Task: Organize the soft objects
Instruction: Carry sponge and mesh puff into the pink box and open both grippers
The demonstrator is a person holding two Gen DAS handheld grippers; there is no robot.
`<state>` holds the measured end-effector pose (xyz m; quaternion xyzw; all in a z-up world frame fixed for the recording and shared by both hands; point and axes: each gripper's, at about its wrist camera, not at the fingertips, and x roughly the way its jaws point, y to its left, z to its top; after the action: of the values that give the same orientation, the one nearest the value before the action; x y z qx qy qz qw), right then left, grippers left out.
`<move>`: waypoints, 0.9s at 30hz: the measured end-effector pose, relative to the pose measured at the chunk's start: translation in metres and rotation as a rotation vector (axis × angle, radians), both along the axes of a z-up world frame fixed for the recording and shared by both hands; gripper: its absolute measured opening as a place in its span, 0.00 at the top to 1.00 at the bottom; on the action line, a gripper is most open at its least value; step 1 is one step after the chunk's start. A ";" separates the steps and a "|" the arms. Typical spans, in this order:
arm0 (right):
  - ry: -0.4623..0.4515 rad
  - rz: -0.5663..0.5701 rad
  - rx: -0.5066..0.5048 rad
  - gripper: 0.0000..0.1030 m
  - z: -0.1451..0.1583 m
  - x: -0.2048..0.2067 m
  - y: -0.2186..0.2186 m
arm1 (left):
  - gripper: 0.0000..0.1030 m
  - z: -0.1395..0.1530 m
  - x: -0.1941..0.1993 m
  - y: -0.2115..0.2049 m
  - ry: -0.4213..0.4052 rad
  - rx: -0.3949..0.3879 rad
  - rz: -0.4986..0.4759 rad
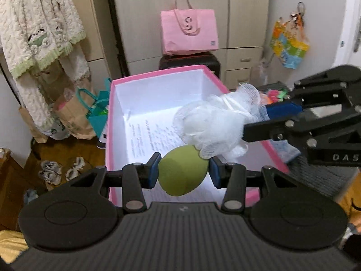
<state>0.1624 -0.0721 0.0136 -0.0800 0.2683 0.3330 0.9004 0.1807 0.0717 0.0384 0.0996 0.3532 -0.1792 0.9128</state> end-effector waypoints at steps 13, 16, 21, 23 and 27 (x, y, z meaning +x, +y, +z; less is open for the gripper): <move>0.252 0.034 -0.047 0.73 -0.049 0.076 0.024 | 0.53 -0.041 0.053 0.009 0.096 0.099 0.031; 0.268 0.022 -0.049 0.62 -0.054 0.078 0.027 | 0.48 -0.043 0.049 0.003 0.069 0.171 0.021; 0.278 0.021 -0.031 0.53 -0.051 0.074 0.021 | 0.37 -0.036 0.039 0.004 0.074 0.169 0.008; 0.262 0.022 -0.034 0.50 -0.045 0.071 0.020 | 0.36 -0.032 0.034 0.005 0.077 0.162 0.000; 0.230 0.030 -0.052 0.48 -0.034 0.056 0.017 | 0.34 -0.024 0.023 0.005 0.085 0.154 -0.021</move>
<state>0.2185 -0.0547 -0.0200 -0.0684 0.3773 0.3462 0.8562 0.2034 0.0770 0.0145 0.1657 0.4032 -0.1651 0.8847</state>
